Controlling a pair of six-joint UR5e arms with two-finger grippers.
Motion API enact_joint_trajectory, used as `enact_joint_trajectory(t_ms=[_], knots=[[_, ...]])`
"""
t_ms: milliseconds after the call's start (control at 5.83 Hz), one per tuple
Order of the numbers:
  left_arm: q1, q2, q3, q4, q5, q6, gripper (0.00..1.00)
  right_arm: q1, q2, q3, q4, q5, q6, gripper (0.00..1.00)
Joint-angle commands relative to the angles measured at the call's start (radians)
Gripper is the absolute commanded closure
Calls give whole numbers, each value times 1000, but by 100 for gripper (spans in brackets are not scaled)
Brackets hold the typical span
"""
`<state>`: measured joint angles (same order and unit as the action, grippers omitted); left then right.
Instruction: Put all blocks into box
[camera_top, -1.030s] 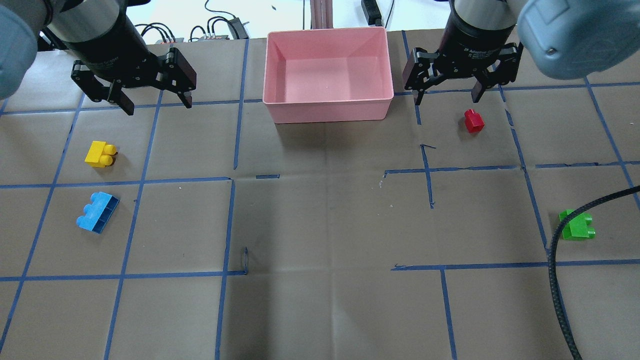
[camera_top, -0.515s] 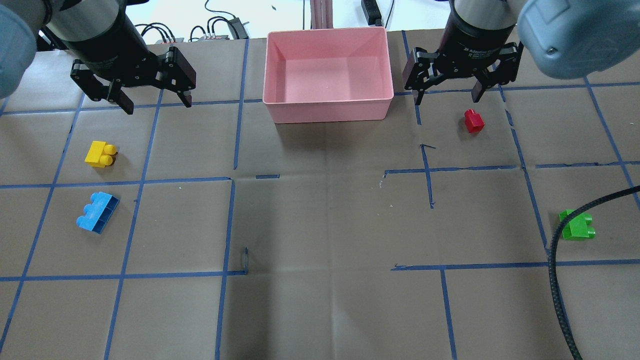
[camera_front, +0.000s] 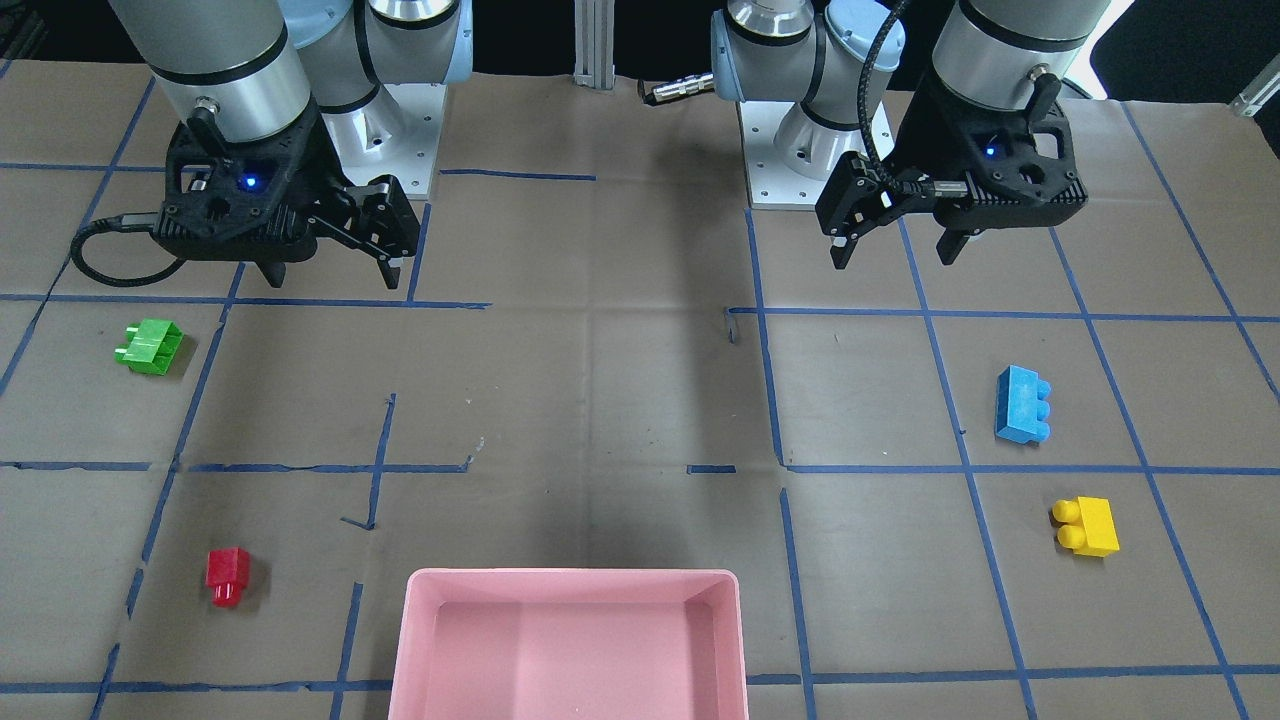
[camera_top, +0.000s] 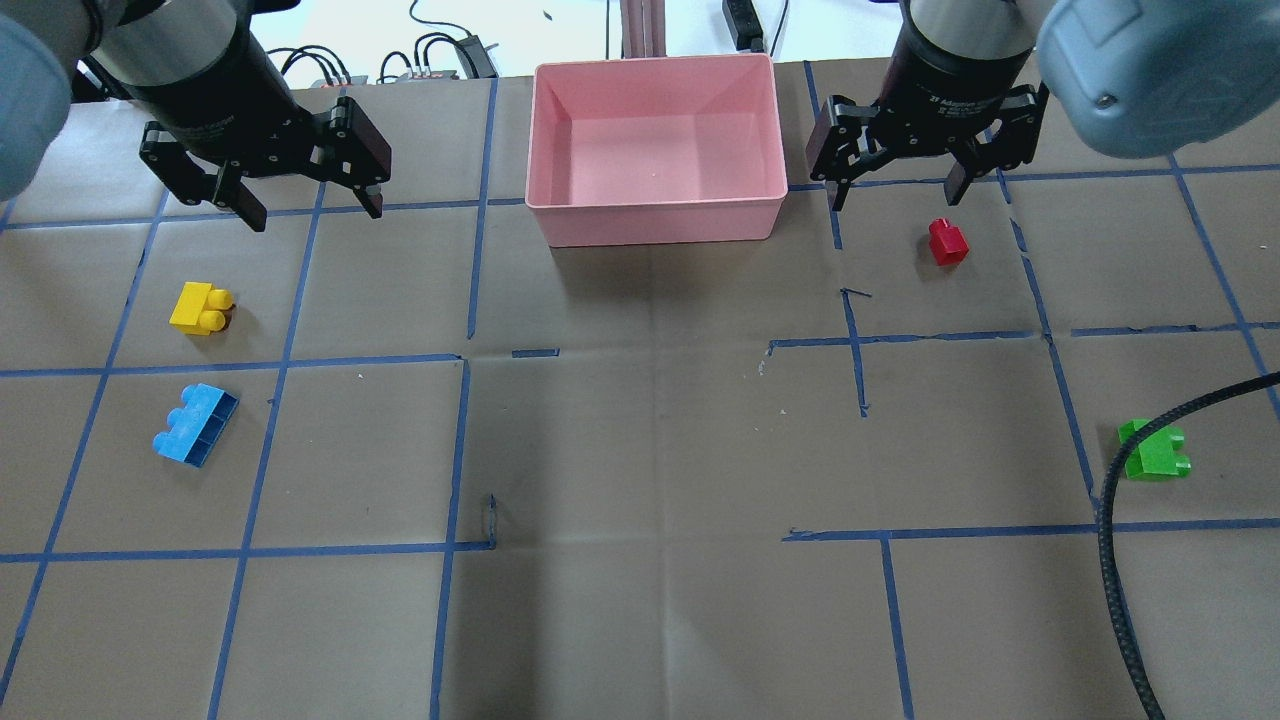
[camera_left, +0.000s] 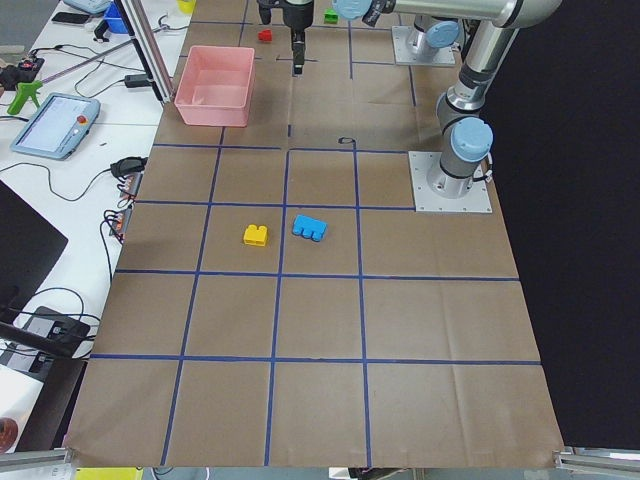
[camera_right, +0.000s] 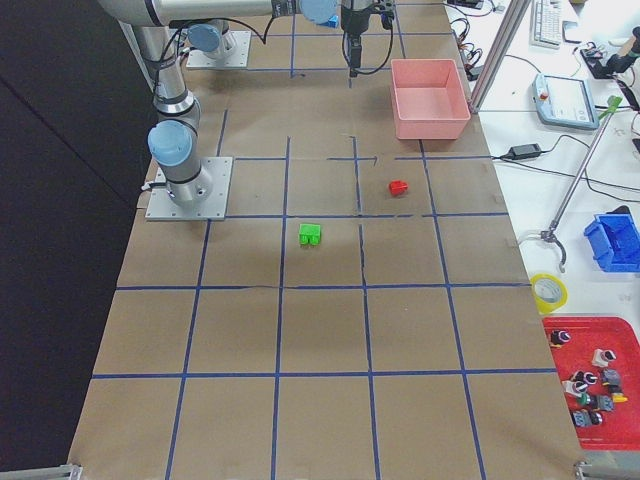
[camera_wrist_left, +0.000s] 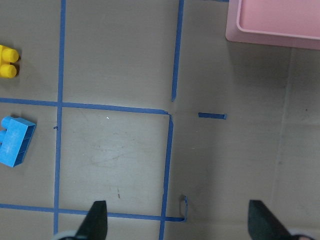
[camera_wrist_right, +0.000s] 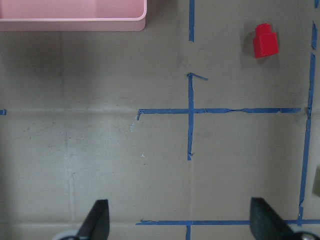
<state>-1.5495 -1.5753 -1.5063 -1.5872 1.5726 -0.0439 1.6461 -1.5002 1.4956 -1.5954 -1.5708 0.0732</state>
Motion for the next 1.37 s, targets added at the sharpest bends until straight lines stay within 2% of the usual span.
enact_joint_trajectory(t_ms=[0,343,515,687,858,1030,1201], knots=[[41,6,0,1,6,111,0,-15,-18,3,2,0,-30,0],[232,9,-6,0,-2,352,0,-145,-41,8,2,0,-140,0],[349,20,-8,0,1,553,0,-222,-67,9,2,3,-273,0],[470,21,-11,-8,0,737,0,-308,-77,9,6,15,-344,0],[605,20,-27,-5,0,976,0,-346,-78,12,15,15,-380,0],[709,14,-47,3,-8,1165,0,-398,-78,14,100,15,-536,0],[750,11,-70,9,-9,1226,0,-444,-78,15,103,20,-546,1]])
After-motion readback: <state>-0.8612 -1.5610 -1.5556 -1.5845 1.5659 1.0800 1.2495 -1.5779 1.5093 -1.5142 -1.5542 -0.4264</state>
